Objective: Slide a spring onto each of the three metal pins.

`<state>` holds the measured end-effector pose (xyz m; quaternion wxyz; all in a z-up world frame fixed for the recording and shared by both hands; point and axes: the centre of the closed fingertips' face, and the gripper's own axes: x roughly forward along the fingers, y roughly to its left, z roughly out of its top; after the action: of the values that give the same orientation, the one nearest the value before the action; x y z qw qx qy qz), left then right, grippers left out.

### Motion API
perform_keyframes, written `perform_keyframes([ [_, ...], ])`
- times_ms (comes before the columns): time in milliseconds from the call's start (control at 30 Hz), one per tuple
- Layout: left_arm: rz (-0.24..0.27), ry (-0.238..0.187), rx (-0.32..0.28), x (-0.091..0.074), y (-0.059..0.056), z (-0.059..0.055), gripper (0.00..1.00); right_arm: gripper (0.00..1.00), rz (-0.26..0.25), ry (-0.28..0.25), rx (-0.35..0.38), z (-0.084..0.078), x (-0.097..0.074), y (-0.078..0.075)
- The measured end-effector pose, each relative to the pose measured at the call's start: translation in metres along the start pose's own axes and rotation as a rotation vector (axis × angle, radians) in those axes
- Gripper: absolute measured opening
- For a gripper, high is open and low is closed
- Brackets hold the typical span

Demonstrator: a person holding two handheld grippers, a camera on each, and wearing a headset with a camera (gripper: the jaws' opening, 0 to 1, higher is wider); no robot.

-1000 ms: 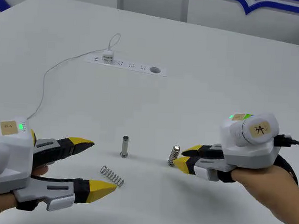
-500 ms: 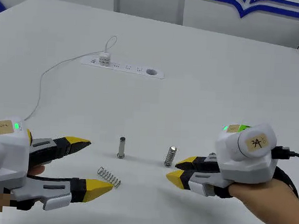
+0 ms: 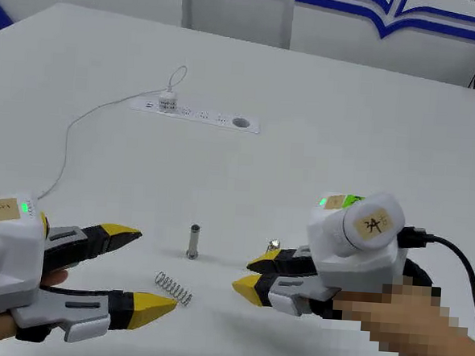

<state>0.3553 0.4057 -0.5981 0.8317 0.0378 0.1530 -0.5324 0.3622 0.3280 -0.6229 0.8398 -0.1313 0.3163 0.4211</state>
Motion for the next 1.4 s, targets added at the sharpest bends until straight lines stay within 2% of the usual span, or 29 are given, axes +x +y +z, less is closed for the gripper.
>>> perform_keyframes([
  [267,0.003,0.003,0.0,-0.001,-0.001,-0.001,0.66,0.2,0.05,0.003,-0.049,0.021,0.021,0.016],
  [567,0.007,0.006,-0.002,-0.003,0.0,-0.002,0.66,0.2,0.088,0.038,-0.084,0.03,0.049,0.033],
  [900,0.01,0.01,-0.006,-0.006,0.002,-0.005,0.66,0.19,0.079,0.102,-0.09,0.024,0.075,0.038],
  [1167,0.01,0.014,-0.011,-0.006,0.002,-0.008,0.66,0.18,0.043,0.133,-0.078,0.021,0.089,0.036],
  [1400,0.012,0.011,-0.015,-0.007,0.004,-0.009,0.66,0.17,0.031,0.17,-0.059,0.014,0.096,0.034],
])
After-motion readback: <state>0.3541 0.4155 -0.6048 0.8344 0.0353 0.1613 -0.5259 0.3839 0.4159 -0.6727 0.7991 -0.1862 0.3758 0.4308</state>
